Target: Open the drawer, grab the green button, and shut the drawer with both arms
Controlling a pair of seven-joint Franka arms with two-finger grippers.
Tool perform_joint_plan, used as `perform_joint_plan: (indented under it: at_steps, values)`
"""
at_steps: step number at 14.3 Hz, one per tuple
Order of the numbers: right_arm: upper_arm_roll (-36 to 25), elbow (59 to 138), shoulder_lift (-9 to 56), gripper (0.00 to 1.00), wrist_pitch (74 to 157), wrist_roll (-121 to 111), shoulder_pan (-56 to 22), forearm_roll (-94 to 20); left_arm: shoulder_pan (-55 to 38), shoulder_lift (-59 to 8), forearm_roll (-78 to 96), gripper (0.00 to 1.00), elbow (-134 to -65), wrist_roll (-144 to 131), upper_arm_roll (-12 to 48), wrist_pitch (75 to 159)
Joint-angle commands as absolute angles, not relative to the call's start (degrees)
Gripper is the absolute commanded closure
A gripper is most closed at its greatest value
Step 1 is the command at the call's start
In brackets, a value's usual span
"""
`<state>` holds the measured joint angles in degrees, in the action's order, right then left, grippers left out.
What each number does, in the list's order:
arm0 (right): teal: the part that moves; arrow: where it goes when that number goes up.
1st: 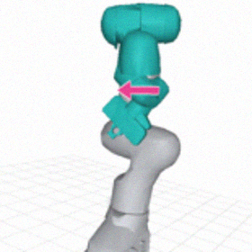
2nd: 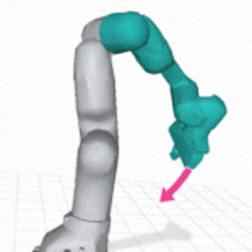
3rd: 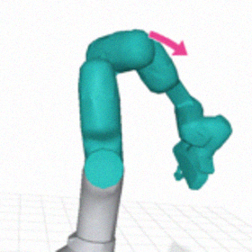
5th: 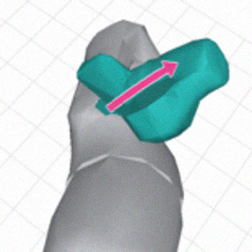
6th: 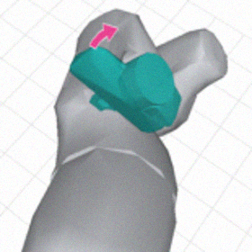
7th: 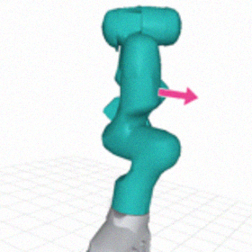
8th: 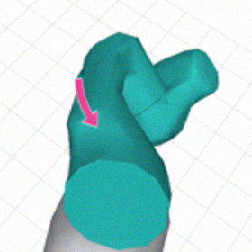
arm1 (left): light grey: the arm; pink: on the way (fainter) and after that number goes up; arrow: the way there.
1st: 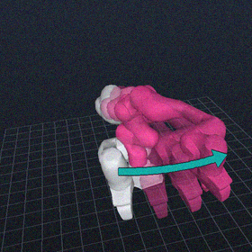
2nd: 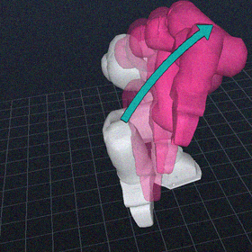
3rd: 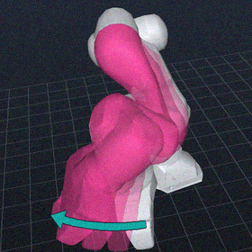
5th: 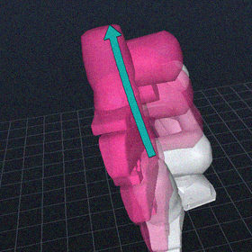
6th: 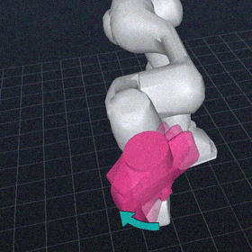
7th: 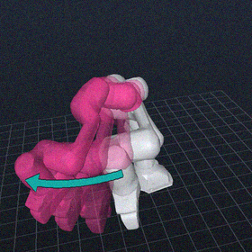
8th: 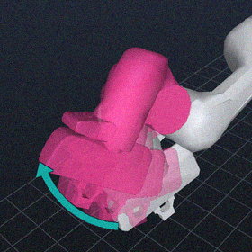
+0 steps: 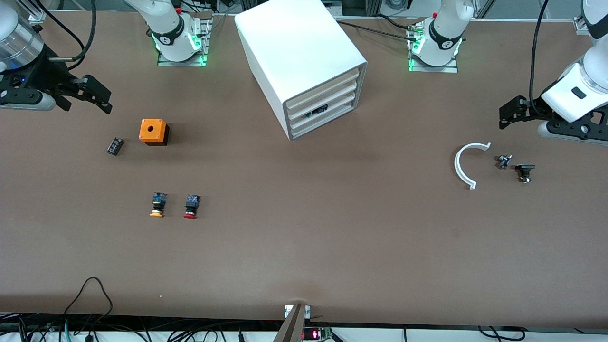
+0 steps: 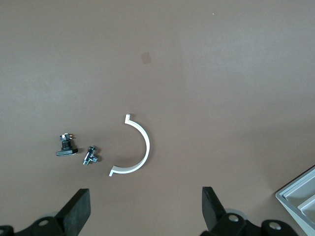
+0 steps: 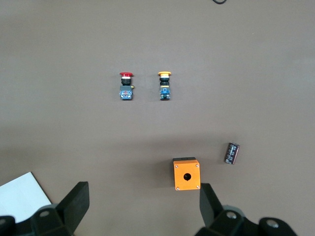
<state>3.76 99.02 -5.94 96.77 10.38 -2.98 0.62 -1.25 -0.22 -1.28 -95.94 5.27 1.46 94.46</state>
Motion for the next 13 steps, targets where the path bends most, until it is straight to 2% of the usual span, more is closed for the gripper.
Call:
perform_joint_plan:
  at_steps: [1, 5, 9, 13]
  values:
    - [3.8, 98.3, -6.2, 0.01, 95.4, 11.0, -3.2, 1.1, -1.3, -0.1, -1.8, 0.00, -96.0, 5.4, 1.6, 94.7]
    - [3.7, 98.4, -5.8, 0.01, 95.4, 9.8, -3.1, 1.2, -1.3, -0.1, -1.8, 0.00, -96.0, 5.4, 1.6, 94.7]
    - [3.7, 98.8, -2.3, 0.01, 92.8, 9.9, -3.1, 1.8, -1.9, -0.1, -1.7, 0.00, -96.0, 5.5, 1.8, 94.2]
    - [3.8, 98.5, 2.2, 0.01, 96.7, 12.8, -4.6, 1.5, -3.2, -1.7, 5.0, 0.00, -95.8, 5.6, 4.3, 85.2]
